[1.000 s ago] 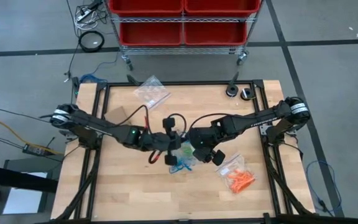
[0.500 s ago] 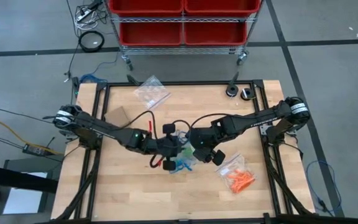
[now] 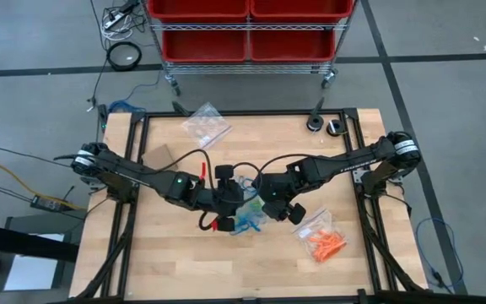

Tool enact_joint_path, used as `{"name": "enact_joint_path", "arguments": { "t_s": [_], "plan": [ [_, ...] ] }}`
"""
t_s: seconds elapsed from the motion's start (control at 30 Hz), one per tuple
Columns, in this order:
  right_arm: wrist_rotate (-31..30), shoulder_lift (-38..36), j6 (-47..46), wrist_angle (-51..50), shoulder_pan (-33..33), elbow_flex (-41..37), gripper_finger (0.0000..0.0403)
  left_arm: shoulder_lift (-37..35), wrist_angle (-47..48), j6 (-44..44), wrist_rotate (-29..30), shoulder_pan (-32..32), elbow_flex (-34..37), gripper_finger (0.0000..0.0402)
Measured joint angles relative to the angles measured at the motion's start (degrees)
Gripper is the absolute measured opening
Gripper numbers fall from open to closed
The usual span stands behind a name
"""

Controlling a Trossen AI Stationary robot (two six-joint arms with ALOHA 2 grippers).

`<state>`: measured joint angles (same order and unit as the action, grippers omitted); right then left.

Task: Sort rubber bands
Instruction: Put the blue rubber band into the transparent zip bag

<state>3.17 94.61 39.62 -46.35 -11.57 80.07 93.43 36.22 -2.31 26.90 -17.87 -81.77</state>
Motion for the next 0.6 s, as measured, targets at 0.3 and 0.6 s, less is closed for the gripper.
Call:
{"name": "enact_joint_path", "arguments": {
  "t_s": [0.3, 0.6],
  "plan": [
    [-6.51, -1.22, -1.05, -2.63, 0.00, 0.00, 0.0000, -0.05, 16.25, -8.56, 2.56, -1.44, 0.09, 0.0183],
    [-7.99, -8.58, -4.91, -1.45, 1.30, 0.02, 0.0000, -0.02, -7.39, -9.87, -3.24, -2.47, 18.40, 0.0183]
  ]
}}
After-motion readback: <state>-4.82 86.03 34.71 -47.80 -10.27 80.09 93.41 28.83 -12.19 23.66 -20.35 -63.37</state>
